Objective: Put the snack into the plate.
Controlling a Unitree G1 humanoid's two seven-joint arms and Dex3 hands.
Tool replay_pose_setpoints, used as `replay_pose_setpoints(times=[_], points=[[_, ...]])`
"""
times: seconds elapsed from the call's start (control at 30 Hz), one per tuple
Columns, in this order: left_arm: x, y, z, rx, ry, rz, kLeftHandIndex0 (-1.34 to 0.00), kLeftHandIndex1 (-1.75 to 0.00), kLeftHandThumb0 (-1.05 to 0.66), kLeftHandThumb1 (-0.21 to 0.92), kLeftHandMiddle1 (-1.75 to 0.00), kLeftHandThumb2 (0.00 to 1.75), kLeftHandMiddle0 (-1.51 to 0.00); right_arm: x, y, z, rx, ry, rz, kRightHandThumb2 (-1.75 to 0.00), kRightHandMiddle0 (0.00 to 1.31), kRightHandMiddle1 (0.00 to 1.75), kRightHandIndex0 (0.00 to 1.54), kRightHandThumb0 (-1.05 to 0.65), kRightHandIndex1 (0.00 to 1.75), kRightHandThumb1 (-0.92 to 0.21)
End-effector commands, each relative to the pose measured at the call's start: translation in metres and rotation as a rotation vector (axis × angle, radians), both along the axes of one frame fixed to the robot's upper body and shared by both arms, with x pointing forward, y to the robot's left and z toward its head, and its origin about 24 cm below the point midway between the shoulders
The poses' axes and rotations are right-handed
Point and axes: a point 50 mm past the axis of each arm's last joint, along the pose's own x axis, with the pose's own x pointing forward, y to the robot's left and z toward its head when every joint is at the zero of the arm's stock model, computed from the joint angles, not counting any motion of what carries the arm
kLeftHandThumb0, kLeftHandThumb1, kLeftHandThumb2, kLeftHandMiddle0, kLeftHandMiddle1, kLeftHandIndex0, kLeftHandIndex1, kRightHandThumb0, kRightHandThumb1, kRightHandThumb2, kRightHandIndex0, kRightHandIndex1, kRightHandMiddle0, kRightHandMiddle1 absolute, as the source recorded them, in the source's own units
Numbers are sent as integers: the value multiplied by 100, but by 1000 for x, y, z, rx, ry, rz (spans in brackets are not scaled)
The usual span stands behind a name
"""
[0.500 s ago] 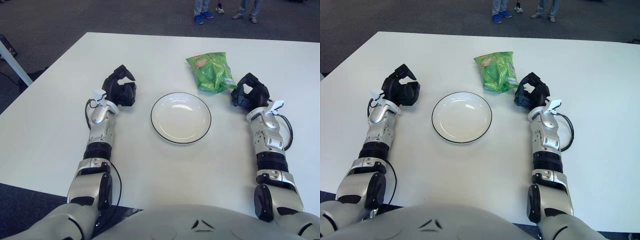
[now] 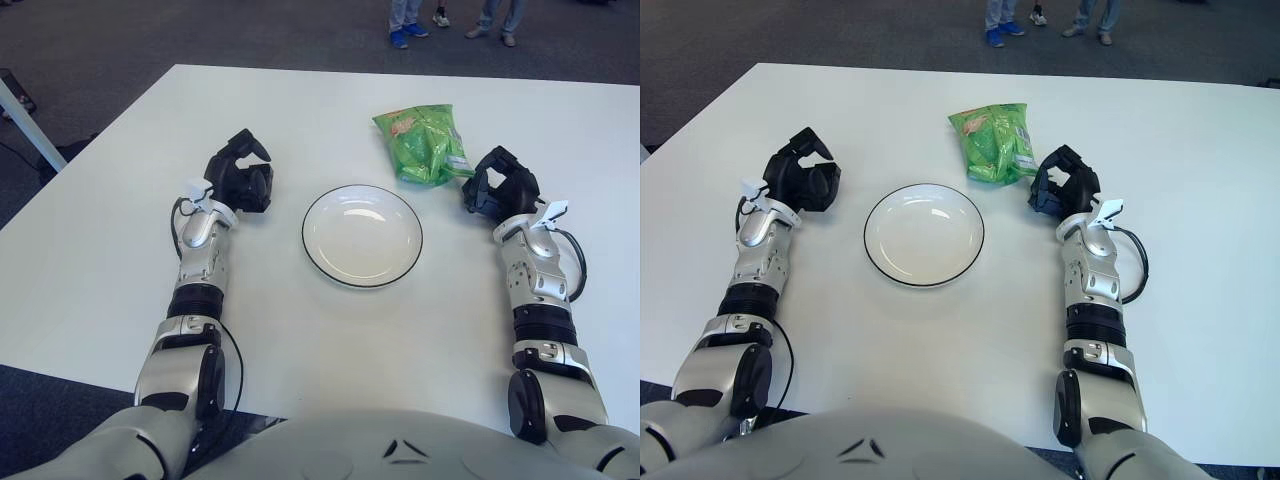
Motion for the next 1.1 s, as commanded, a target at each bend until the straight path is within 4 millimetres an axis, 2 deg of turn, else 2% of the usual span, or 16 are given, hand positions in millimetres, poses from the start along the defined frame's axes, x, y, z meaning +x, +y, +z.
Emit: replay_pose_setpoints(times=[0.0,0.6,1.07], points=[[-20,0,-41,-36,139,16,-67,-175,-50,25,-175,140,-136,-10,3,-27,42,98,1,-137,65,175,135,-50,175,-28],[-20,-1,-42,-49,142,13,-66,-175,-50,25,-175,140,-135,-11,-1,-26,32,89,-12,-133,62,175,136,-48,175,-31],[-20,0,-42,-46,144,11,-66,-175,-50,26,-175,139,-135,-14,-12,-7,-16,25,-89,-131,61,175,134,-48,175,-32]])
